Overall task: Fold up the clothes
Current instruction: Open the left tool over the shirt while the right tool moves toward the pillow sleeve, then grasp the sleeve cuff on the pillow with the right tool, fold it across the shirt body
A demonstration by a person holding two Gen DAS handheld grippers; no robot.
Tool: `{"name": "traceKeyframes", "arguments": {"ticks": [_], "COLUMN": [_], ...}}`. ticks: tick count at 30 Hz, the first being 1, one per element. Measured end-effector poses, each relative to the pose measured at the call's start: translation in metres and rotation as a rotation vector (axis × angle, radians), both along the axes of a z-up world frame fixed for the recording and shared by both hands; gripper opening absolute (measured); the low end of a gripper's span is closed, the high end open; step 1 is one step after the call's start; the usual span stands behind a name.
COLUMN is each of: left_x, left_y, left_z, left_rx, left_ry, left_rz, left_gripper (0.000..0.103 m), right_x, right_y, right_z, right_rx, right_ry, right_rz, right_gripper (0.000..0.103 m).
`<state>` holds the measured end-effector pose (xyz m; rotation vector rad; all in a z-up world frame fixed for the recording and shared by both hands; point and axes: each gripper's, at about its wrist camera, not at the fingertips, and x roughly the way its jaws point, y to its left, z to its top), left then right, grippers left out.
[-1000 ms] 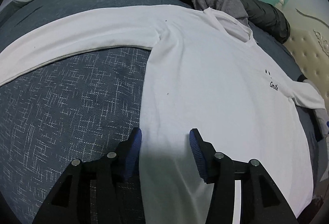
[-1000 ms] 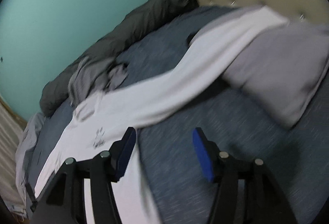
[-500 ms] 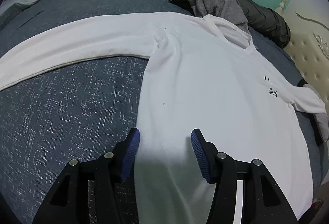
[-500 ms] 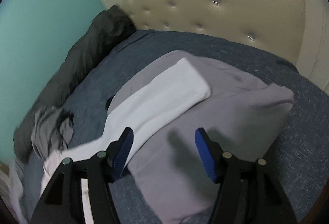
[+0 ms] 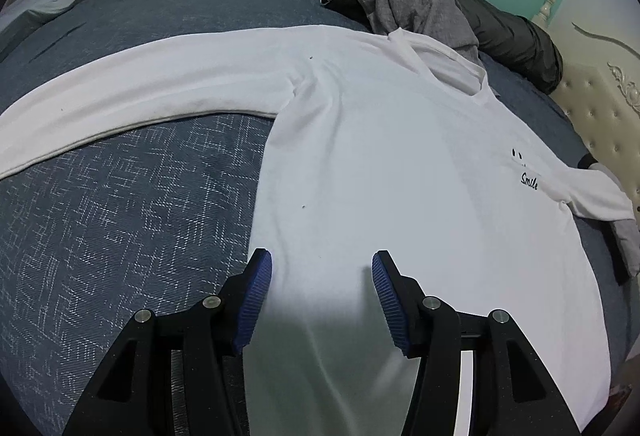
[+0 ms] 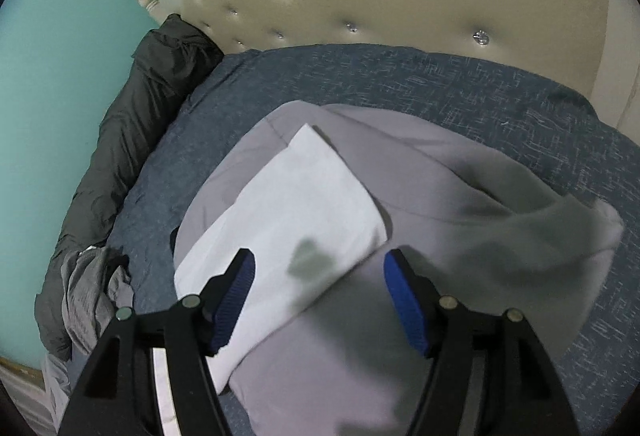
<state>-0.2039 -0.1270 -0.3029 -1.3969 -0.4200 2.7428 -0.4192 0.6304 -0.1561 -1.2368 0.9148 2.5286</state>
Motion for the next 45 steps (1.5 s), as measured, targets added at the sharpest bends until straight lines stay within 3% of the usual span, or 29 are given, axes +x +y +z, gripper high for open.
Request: {"name": "traceKeyframes", "arguments": {"ticks": [7, 10, 12, 15, 24, 31, 38, 45], "left_x": [-0.001, -0.001, -0.001, -0.001, 0.002, 0.014, 0.034, 0.053], "left_y": [-0.002, -0.003, -0.003, -0.003, -0.003, -0.002, -0.007, -0.016], "left_z": [-0.001, -0.001, 0.0, 0.001, 0.006, 0.017, 0.03, 0.044], "left_rx": [0.009, 0.011, 0.013, 0.015, 0.038, 0.059, 0.064, 0.072], "left_ry": [-0.007, -0.005, -0.004, -0.002, 0.007, 0.017, 0.032, 0.049], "left_rz": [0.011, 0.012, 0.012, 0.013, 0.01, -0.007, -0.028, -0.037], "left_gripper": [0.057, 0.057, 0.057, 0.057, 0.057, 0.057, 0.057, 0.061], "right_x": [-0.011, -0.012, -0.009, -0.007, -0.001, 0.003, 0.013, 0.056], "right_y": [-0.001, -0.003, -0.003, -0.005, -0.036, -0.102, -0.198, -0.337], "right_z": [-0.006, -0.007, -0.007, -0.003, 0.049, 0.095, 0.14, 0.175], "right_rx": [0.057, 0.086, 0.089, 0.113, 0.183, 0.169, 0.14, 0.107], "right_ry": [0.006, 0.023, 0.047, 0.083, 0.206, 0.293, 0.361, 0.424], "right_rz": [-0.003, 0.006, 0.0, 0.014, 0.11, 0.277, 0.468, 0.755], "right_gripper": [0.067, 0.047, 0.025, 0.009, 0.006, 0.006, 0.006, 0.006]}}
